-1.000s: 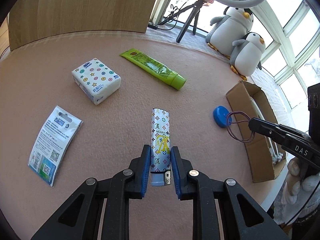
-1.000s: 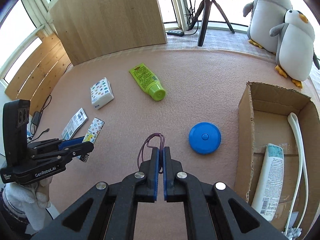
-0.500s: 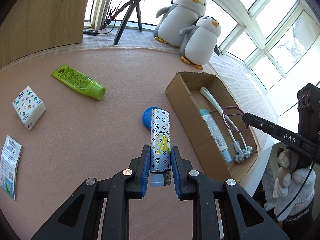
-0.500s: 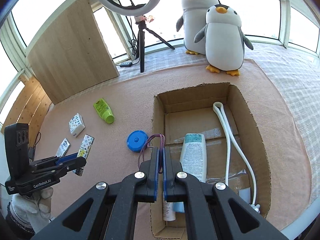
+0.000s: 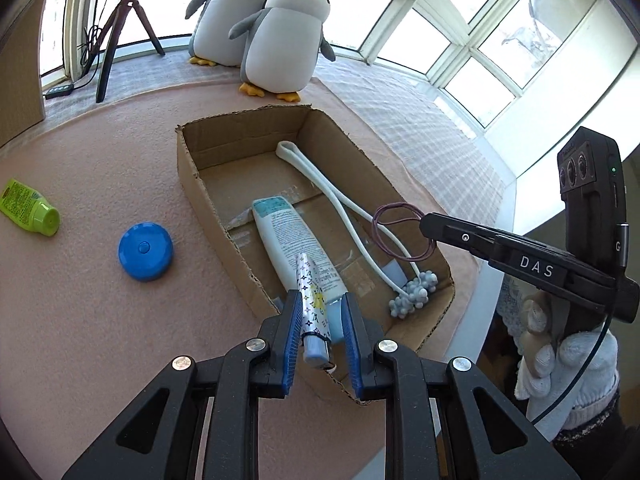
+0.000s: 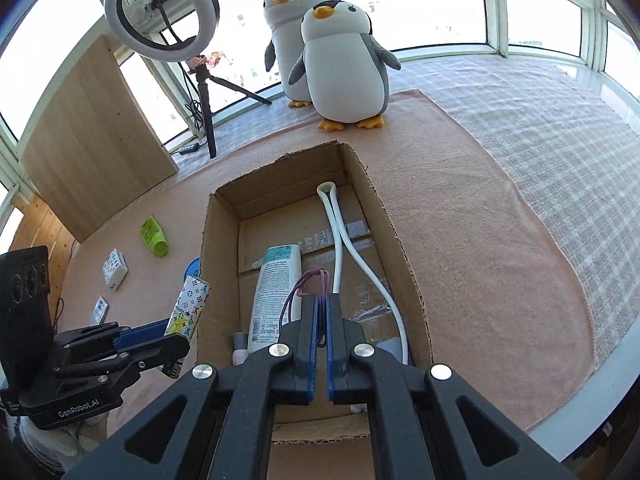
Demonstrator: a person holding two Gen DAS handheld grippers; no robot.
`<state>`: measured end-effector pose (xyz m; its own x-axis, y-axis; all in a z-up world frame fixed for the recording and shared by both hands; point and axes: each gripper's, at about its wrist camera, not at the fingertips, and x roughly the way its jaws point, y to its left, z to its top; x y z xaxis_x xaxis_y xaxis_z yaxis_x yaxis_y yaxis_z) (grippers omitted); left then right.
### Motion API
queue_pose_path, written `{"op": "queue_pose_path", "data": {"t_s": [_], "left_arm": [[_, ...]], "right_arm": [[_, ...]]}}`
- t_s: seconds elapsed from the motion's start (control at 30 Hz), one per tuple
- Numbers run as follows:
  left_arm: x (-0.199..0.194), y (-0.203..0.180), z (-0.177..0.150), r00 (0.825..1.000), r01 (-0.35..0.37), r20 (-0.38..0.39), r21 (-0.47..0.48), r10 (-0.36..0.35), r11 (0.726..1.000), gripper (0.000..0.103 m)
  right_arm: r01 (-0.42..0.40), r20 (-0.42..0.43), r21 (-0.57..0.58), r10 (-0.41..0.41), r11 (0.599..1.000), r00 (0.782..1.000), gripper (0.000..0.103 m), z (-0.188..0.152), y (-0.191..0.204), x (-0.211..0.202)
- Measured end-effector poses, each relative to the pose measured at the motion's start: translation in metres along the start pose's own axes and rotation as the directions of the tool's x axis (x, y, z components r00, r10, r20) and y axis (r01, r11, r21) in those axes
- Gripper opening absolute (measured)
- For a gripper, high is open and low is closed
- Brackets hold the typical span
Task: Organize objects
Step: 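Lower both items into the box and open both grippers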
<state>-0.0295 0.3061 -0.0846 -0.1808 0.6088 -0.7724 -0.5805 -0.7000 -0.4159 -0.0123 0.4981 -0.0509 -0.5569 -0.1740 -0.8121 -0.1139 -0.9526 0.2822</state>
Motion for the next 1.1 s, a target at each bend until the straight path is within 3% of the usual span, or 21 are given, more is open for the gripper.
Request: {"op": "queue_pose_path", "data": {"t_s": [0.27, 0.4, 0.5, 1.1], "left_arm": [[0.001, -0.003, 0.002, 1.0, 0.003, 0.001, -0.009, -0.003, 1.0, 0.023], [-0.006, 0.008, -0.001, 1.0, -0.014, 0.011, -0.038, 0.014, 0.999, 0.028], [-0.013, 0.019, -0.004, 0.999, -0.025, 0.021, -0.061, 0.026, 0.998, 0.028], [-0.065, 0.093, -0.046, 0.992, -0.101, 0.048, -0.214, 0.114, 0.972, 0.028]], "right_arm": [[-0.033, 0.007, 0.036, 0.033, 0.999, 0.999, 0.005, 0.0, -0.011, -0.003], [-0.043, 0.012, 0.046, 0.042, 0.998, 0.999, 0.029, 0.001, -0.01, -0.003], [-0.048, 0.015, 0.043, 0.048, 0.998, 0.999, 0.034, 0.002, -0.007, -0.002], [-0.111, -0.037, -0.023, 0.11, 0.994, 0.993, 0.038, 0.0, 0.049, 0.02]]}}
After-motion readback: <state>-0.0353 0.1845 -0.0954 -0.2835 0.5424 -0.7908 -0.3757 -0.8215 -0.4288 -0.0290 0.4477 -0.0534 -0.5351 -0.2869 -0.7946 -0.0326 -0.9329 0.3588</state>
